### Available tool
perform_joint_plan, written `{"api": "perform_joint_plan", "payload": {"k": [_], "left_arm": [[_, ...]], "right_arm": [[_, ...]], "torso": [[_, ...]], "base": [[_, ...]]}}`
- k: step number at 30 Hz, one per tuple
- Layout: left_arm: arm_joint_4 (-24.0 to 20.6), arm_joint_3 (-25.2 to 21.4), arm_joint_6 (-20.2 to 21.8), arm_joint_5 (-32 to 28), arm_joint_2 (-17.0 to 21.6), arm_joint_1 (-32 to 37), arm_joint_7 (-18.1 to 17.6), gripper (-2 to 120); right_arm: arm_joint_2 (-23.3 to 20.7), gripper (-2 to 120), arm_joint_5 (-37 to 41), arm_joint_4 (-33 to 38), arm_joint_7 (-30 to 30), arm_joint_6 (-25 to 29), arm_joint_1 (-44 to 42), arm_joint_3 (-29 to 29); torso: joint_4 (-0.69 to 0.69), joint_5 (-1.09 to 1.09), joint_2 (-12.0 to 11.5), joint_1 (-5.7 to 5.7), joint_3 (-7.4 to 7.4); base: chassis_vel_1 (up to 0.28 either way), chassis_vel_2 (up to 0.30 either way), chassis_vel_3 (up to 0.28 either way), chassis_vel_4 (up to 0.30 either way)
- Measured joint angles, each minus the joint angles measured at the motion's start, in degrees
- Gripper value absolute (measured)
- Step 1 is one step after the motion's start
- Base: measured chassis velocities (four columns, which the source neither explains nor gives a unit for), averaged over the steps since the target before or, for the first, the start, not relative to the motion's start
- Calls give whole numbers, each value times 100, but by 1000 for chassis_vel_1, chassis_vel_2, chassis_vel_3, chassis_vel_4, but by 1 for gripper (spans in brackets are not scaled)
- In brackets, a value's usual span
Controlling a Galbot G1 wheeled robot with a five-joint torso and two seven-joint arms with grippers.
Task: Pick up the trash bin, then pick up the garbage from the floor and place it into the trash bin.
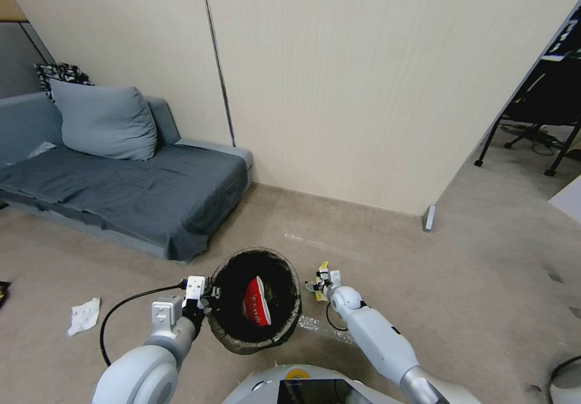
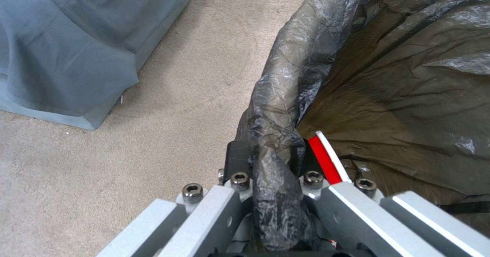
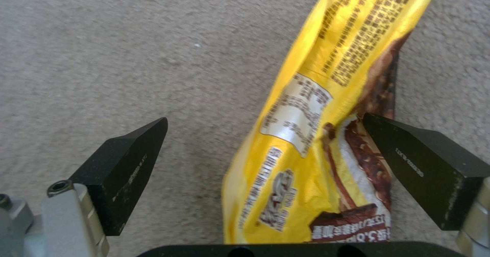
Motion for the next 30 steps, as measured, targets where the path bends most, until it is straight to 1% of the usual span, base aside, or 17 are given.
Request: {"api": "perform_joint_plan", "payload": {"k": [9,10,11,13,14,15,19,20,21,23,24,27,28,29,30], "left_arm": [[0,0,0,-3,3,-5,2,1],[0,2,0,-3,3,-5,3,1],[0,2,0,-3,3,-5,3,1],[0,4,0,-3,3,-5,2,1],[0,5,0,-3,3,-3,2,1],[0,5,0,-3,3,-3,2,1],[0,8,0,-2,-9,-2,3,1],[0,8,0,-2,-9,-2,3,1],[0,9,0,-2,-12,-1,3,1],[0,12,0,-1,-14,0,3,1],[0,12,0,-1,-14,0,3,1],[0,30,0,-1,-24,-2,3,1],[0,30,0,-1,-24,-2,3,1],[0,33,0,0,-25,-3,3,1],[0,34,0,0,-26,-4,3,1]], "right_arm": [[33,100,-45,-80,9,21,-1,31],[36,96,-47,-86,7,21,-1,37],[36,96,-47,-86,7,21,-1,37],[41,88,-49,-92,3,22,-1,42],[42,82,-50,-90,3,22,0,47],[42,82,-50,-90,3,22,0,47],[33,64,-55,-77,5,27,-4,61],[33,64,-55,-77,5,27,-4,61],[24,57,-56,-69,7,32,-9,64],[9,49,-57,-67,9,50,-18,71],[9,49,-57,-67,9,50,-18,71],[-18,34,-58,-62,9,68,-36,97],[-18,34,-58,-62,9,68,-36,97],[-21,29,-58,-60,8,72,-42,103],[-21,26,-57,-55,2,74,-49,105]], "torso": [[1,1,0,0,0],[1,0,0,0,-1],[1,0,0,0,-1],[0,0,0,0,-1],[-2,-3,0,0,-1],[-2,-3,0,0,-1],[-5,-5,1,0,-1],[-5,-5,1,0,-1],[-5,-5,1,0,-1],[-4,-5,1,0,-1],[-4,-5,1,0,-1],[-1,-3,0,0,-1],[-1,-3,0,0,-1],[-1,-3,0,0,0],[1,-1,0,0,0]], "base": [[0,0,0,0],[0,0,0,0],[0,0,0,0],[0,0,0,0],[0,0,0,0],[0,0,0,0],[0,0,0,0],[0,0,0,0],[0,0,0,0],[0,0,0,0],[0,0,0,0],[0,0,0,0],[0,0,0,0],[0,0,0,0],[0,0,0,0]]}}
